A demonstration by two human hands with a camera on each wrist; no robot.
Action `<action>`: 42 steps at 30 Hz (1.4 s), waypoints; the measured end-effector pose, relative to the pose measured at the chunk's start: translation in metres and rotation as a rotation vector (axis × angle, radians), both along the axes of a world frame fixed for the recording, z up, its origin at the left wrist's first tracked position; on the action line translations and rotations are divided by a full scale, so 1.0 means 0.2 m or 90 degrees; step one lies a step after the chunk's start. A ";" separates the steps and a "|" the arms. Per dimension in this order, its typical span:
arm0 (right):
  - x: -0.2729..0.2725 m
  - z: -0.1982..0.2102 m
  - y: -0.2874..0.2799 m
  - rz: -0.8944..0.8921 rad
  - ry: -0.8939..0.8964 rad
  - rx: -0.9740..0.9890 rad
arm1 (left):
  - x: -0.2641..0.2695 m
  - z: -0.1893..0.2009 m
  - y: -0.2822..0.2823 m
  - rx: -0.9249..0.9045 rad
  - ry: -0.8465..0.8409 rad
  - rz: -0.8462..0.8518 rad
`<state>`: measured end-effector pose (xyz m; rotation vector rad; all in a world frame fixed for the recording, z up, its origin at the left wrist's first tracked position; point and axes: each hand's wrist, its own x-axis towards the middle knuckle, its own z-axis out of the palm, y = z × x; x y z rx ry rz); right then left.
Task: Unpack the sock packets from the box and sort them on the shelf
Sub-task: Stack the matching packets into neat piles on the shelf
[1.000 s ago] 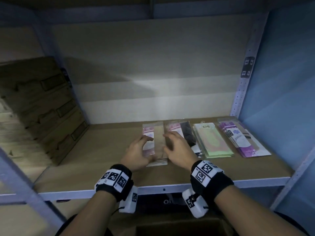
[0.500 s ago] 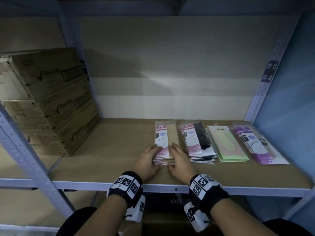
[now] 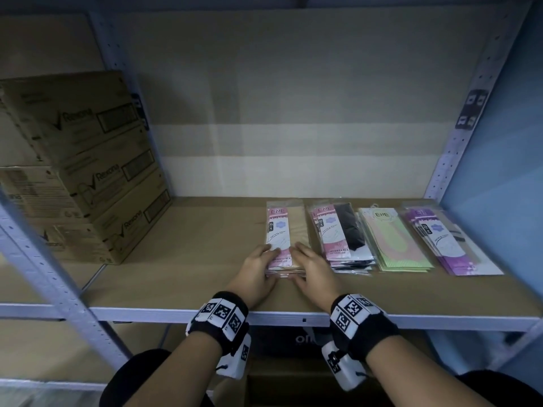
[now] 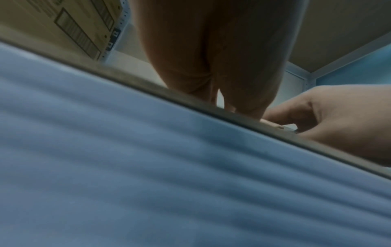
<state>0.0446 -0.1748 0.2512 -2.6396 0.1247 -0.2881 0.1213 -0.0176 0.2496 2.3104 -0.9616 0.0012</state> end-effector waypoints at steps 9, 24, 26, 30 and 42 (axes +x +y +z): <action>0.03 0.00 0.08 -0.006 -0.003 0.014 | 0.05 0.00 0.07 -0.027 0.025 0.026; 0.33 0.00 0.60 0.101 0.005 0.012 | 0.22 0.02 0.63 -0.018 0.053 0.100; 0.36 0.00 0.67 0.102 0.007 0.005 | 0.24 0.01 0.70 -0.022 0.065 0.108; 0.42 -0.02 0.78 0.103 0.010 0.020 | 0.29 -0.01 0.80 -0.055 0.110 0.114; 0.45 -0.03 0.85 0.087 -0.020 0.039 | 0.37 -0.03 0.89 -0.093 0.130 0.092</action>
